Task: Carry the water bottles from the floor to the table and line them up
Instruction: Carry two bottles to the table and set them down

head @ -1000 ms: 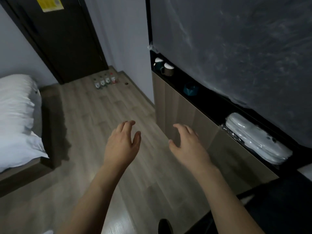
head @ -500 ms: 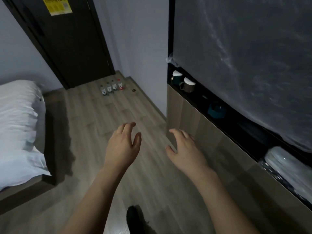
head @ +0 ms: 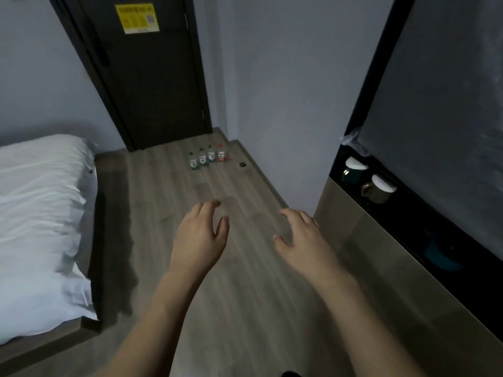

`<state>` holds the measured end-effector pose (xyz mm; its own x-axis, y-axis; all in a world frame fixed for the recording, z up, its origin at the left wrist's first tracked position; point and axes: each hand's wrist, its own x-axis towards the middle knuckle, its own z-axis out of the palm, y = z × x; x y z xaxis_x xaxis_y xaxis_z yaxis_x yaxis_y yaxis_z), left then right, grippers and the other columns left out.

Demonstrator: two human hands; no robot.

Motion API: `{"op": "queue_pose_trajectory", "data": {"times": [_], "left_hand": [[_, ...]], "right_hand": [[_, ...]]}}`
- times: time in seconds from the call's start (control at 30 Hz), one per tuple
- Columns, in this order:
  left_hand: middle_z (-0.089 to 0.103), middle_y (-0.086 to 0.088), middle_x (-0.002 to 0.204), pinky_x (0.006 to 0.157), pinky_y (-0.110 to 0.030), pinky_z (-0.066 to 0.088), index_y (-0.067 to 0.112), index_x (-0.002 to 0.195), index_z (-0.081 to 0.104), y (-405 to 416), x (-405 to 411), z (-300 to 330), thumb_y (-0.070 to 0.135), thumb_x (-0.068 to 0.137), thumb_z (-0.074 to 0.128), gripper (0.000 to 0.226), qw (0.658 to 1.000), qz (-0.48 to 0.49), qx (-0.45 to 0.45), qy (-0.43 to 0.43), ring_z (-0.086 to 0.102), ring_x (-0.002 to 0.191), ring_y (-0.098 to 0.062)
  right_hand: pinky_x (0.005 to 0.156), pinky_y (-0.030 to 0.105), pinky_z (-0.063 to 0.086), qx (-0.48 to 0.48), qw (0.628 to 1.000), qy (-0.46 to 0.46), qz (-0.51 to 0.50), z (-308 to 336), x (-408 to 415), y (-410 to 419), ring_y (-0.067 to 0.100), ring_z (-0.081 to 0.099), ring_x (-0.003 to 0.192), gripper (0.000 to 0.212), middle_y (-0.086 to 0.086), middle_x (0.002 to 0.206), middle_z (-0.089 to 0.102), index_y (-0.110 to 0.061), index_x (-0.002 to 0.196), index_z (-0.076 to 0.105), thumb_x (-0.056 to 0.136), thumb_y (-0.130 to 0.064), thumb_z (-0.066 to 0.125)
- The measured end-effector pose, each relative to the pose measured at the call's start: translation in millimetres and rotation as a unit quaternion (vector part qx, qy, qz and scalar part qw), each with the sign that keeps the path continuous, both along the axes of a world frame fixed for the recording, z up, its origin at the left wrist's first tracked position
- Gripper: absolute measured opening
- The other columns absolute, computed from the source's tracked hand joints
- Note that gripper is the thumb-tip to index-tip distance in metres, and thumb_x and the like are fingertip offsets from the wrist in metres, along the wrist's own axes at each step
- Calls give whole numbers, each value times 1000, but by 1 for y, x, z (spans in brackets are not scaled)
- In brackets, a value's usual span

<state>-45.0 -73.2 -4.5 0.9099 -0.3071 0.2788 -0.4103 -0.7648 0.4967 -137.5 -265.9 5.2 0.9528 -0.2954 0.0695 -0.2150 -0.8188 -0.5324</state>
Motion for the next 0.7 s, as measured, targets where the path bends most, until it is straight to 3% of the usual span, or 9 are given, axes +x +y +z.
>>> {"op": "queue_pose_trajectory", "data": {"times": [0.23,0.7], "left_hand": [[60,-4,129,95,-36,47,14,133,55,-9,115,-22,33,97,54,41,1000,16,-7,21,58,115,-21],[59,1,127,88,-30,48,19,134,53,-47,366,8,40,97,51,43,998,51,21,-34,60,106,-14]], "right_hand": [[107,35,36,-17,999,36,29,-18,121,-14,22,45,127,56,2,141,48,-21,142,42,90,-35,57],[105,29,32,-27,997,-13,65,7,384,-68,21,45,128,55,2,141,49,-18,141,44,89,-31,57]]}}
